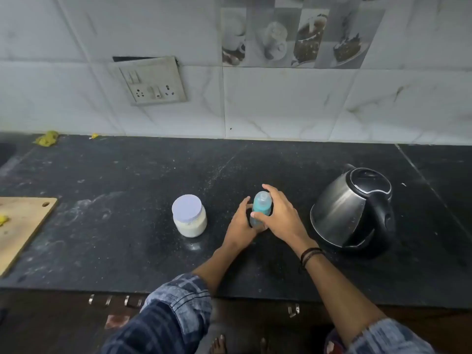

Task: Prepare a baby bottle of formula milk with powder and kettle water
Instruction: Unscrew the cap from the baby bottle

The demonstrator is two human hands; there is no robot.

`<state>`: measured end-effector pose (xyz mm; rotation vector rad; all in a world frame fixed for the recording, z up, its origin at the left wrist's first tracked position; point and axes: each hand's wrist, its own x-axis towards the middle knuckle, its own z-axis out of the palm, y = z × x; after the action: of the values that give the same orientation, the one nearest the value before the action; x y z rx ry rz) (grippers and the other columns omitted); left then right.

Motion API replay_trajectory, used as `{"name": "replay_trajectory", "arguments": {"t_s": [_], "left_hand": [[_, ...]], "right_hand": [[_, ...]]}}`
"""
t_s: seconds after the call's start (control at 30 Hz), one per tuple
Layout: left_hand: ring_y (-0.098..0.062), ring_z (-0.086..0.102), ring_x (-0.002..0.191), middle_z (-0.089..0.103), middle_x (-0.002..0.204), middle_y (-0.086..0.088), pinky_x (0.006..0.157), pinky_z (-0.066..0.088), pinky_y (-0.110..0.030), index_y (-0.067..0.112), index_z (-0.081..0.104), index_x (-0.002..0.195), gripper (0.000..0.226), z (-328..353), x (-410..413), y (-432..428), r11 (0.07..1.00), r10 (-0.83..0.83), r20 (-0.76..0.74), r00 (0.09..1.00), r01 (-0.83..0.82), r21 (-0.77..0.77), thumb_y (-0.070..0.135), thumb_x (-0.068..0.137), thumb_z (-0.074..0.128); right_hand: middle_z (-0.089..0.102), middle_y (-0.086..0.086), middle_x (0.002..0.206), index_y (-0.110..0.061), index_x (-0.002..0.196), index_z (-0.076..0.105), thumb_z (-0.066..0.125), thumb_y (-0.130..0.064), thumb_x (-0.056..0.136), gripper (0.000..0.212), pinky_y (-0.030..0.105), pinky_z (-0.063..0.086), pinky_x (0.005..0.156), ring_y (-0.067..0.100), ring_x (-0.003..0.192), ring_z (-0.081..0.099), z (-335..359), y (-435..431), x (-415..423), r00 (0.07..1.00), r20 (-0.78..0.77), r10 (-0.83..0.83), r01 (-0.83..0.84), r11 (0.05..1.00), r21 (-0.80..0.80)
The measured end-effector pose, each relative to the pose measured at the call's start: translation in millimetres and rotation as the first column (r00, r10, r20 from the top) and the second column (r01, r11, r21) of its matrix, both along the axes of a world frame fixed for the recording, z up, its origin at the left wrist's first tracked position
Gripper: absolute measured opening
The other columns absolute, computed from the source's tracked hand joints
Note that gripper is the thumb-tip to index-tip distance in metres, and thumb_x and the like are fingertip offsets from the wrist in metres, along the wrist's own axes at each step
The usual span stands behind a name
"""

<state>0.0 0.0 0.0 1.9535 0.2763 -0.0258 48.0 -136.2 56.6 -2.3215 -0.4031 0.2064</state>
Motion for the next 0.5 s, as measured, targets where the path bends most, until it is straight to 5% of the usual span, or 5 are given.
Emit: {"name": "replay_trajectory", "arguments": {"t_s": [0.1,0.33,0.43,0.5], "left_hand": [[-0.009,0.051,0.134,0.053,0.151,0.009,0.115,0.046,-0.04,0.027,0.041,0.153,0.076,-4.8,1.0,-1.1,1.0,-0.011,0.041,0.999,0.011,-0.01,0.021,0.089,0.083],[-0.001,0.053,0.126,0.056,0.138,0.019,0.108,0.046,-0.029,0.032,0.051,0.145,0.061,-24.3,6.0,-5.2,0.998,0.039,0.054,0.998,-0.041,0.043,0.027,0.092,0.081],[0.019,0.045,0.122,0.052,0.131,0.031,0.1,0.038,-0.015,0.041,0.05,0.138,0.057,-34.4,5.4,-6.8,0.995,0.056,0.064,0.996,-0.061,0.085,0.03,0.092,0.08],[0.018,0.043,0.125,0.055,0.134,0.024,0.105,0.041,-0.022,0.038,0.052,0.134,0.051,-41.6,5.0,-7.8,0.991,0.066,0.072,0.995,-0.074,0.112,0.032,0.092,0.08]], "right_hand": [[0.054,-0.002,0.141,-0.035,0.155,0.036,0.085,-0.036,0.085,0.086,0.042,0.047,0.102,0.021,0.132,0.053,-1.6,1.1,2.1,1.0,0.02,-0.001,0.001,0.999,-0.032],[0.056,0.002,0.142,-0.027,0.155,0.039,0.084,-0.029,0.086,0.082,0.042,0.046,0.105,0.023,0.134,0.05,-6.9,2.4,9.4,0.999,0.044,0.014,-0.01,0.996,-0.093],[0.057,0.001,0.14,-0.022,0.15,0.047,0.085,-0.027,0.086,0.075,0.039,0.046,0.104,0.022,0.132,0.051,-8.2,3.7,12.1,0.997,0.071,0.023,-0.016,0.994,-0.105],[0.06,0.0,0.134,-0.02,0.141,0.054,0.086,-0.027,0.084,0.066,0.037,0.046,0.1,0.022,0.126,0.053,-9.0,3.4,14.2,0.996,0.082,0.021,-0.011,0.993,-0.118]]}}
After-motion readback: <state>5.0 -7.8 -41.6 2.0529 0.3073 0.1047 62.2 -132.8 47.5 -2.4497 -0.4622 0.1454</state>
